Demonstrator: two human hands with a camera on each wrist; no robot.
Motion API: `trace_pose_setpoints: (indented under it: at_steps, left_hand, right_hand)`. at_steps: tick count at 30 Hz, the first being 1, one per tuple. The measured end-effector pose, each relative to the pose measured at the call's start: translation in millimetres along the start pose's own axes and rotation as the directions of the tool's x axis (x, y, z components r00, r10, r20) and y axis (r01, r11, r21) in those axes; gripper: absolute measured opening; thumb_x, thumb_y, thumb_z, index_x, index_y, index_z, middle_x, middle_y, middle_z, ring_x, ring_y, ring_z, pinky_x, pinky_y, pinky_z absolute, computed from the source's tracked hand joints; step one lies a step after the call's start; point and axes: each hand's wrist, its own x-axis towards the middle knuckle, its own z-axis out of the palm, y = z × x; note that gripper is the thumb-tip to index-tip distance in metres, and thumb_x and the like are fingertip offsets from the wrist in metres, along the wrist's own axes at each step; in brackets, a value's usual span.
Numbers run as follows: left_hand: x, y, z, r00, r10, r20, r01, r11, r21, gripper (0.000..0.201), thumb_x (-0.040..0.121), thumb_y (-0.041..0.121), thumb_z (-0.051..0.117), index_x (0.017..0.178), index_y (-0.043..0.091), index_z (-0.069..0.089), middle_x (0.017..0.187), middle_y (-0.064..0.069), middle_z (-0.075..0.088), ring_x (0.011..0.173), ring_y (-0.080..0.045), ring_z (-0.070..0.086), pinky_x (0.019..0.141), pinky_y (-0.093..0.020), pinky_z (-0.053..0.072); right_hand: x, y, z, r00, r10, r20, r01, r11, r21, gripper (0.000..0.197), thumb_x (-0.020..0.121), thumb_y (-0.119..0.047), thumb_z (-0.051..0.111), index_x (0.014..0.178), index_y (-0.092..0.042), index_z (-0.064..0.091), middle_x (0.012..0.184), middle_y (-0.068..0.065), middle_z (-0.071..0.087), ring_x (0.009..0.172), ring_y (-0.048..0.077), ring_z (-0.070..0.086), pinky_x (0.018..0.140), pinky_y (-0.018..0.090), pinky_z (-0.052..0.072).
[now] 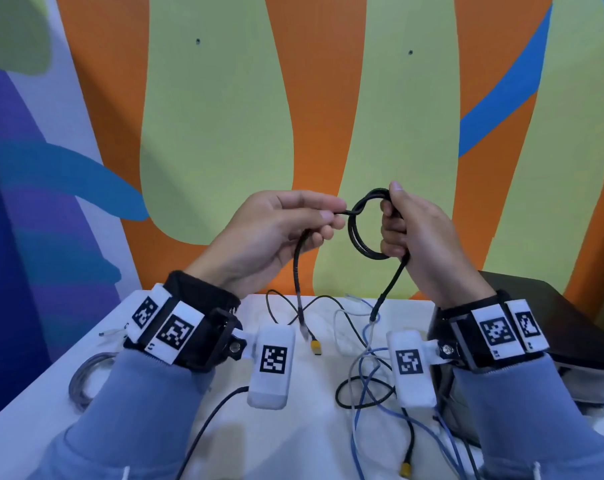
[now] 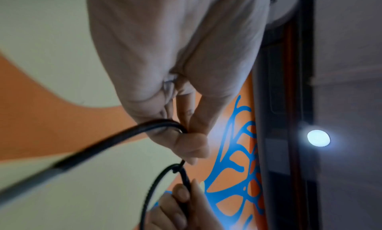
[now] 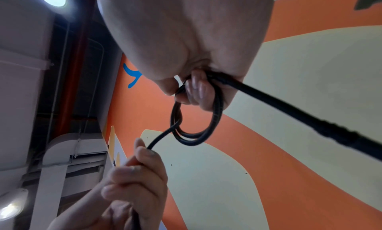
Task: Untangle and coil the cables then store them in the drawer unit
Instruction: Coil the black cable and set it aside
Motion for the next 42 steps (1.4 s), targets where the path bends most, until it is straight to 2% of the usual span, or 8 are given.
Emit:
trace_pose_setpoints:
  at_steps: [5, 9, 13, 18, 25, 29, 36, 42]
  left_hand:
    - [4.8, -9.9, -9.1, 0.985, 0.174, 0.000, -0.144, 0.819, 0.556, 0.017, 0.100, 0.011, 0.073, 0.116, 0.017, 0.076, 0.097, 0.003, 0.083, 0.100, -0.018, 0.078, 0.091, -0.051, 0.062]
    - [10.8, -25.8, 0.7, 0.909, 0.388, -0.152, -0.108, 0.571, 0.814, 0.011, 0.099, 0.025, 0.075, 0.099, 0.033, 0.083, 0.084, 0.016, 0.078, 0.085, -0.005, 0.070, 0.074, -0.029, 0.054]
    - [14.2, -30.7, 15.1, 0.910, 0.327, -0.254, -0.122, 0.797, 0.591, 0.015, 0.100, 0.010, 0.067, 0.093, 0.019, 0.077, 0.072, -0.001, 0.078, 0.070, -0.017, 0.075, 0.073, -0.031, 0.061]
    - [11.9, -15.1, 21.9, 0.949, 0.202, -0.242, -0.154, 0.967, 0.204, 0.025, 0.098, 0.006, 0.054, 0.096, -0.017, 0.067, 0.075, -0.014, 0.072, 0.069, -0.028, 0.063, 0.063, -0.031, 0.051]
    - [5.7, -12.9, 22.5, 0.946, 0.252, -0.204, -0.171, 0.922, 0.346, 0.022, 0.087, 0.008, 0.084, 0.100, 0.003, 0.066, 0.066, 0.000, 0.064, 0.057, -0.014, 0.055, 0.061, -0.023, 0.047]
    - [7.4, -19.2, 16.9, 0.890, 0.440, -0.119, -0.227, 0.655, 0.721, 0.057, 0.082, 0.010, 0.076, 0.126, 0.036, 0.051, 0.105, 0.001, 0.064, 0.089, -0.013, 0.065, 0.077, -0.033, 0.054]
    - [9.3, -28.6, 13.9, 0.866, 0.492, 0.089, -0.205, 0.186, 0.961, 0.006, 0.090, 0.037, 0.082, 0.096, 0.037, 0.080, 0.124, 0.003, 0.052, 0.112, -0.019, 0.054, 0.080, -0.041, 0.050]
    - [18.7, -24.6, 4.8, 0.828, 0.554, -0.091, -0.403, 0.699, 0.590, 0.005, 0.095, 0.021, 0.080, 0.096, 0.025, 0.082, 0.108, 0.002, 0.070, 0.101, -0.010, 0.068, 0.091, -0.035, 0.058]
  right_hand:
    - [-5.6, -9.0, 3.7, 1.000, 0.013, -0.006, -0.012, 0.991, 0.130, 0.039, 0.111, -0.037, 0.046, 0.077, -0.018, 0.046, 0.063, -0.007, 0.022, 0.051, 0.010, 0.015, 0.043, 0.021, 0.019]
    - [-10.2, -10.5, 17.1, 0.996, 0.078, 0.044, -0.089, 0.924, 0.372, 0.039, 0.112, -0.036, 0.044, 0.079, -0.016, 0.046, 0.066, -0.006, 0.020, 0.049, 0.007, 0.014, 0.040, 0.019, 0.018]
    - [-9.4, -1.3, 32.7, 0.996, 0.074, 0.052, -0.089, 0.876, 0.474, 0.038, 0.112, -0.034, 0.043, 0.079, -0.015, 0.045, 0.066, -0.002, 0.034, 0.051, 0.011, 0.031, 0.047, 0.020, 0.038]
    - [-9.4, 11.6, 32.0, 0.986, -0.159, -0.044, 0.145, 0.964, -0.222, 0.050, 0.112, -0.043, 0.038, 0.084, -0.006, 0.057, 0.088, -0.004, 0.076, 0.090, 0.014, 0.068, 0.080, 0.024, 0.049]
    - [-15.6, 10.9, 39.0, 0.993, -0.102, 0.055, 0.101, 0.995, 0.016, 0.050, 0.113, -0.037, 0.042, 0.087, 0.005, 0.054, 0.055, 0.010, 0.044, 0.048, 0.025, 0.041, 0.054, 0.032, 0.055]
    - [-13.2, 8.7, 33.7, 0.989, -0.147, 0.014, 0.147, 0.987, -0.062, 0.042, 0.111, -0.037, 0.047, 0.078, -0.012, 0.055, 0.051, 0.007, 0.045, 0.041, 0.021, 0.044, 0.053, 0.034, 0.048]
    - [-13.1, 10.9, 34.5, 0.986, -0.128, 0.105, 0.140, 0.983, -0.118, 0.044, 0.111, -0.036, 0.047, 0.082, -0.005, 0.056, 0.054, 0.011, 0.046, 0.047, 0.024, 0.045, 0.050, 0.033, 0.049]
    - [-8.5, 10.6, 22.8, 0.987, 0.136, 0.084, -0.133, 0.990, -0.042, 0.040, 0.111, -0.037, 0.047, 0.078, -0.014, 0.054, 0.070, 0.007, 0.061, 0.059, 0.019, 0.058, 0.074, 0.041, 0.064]
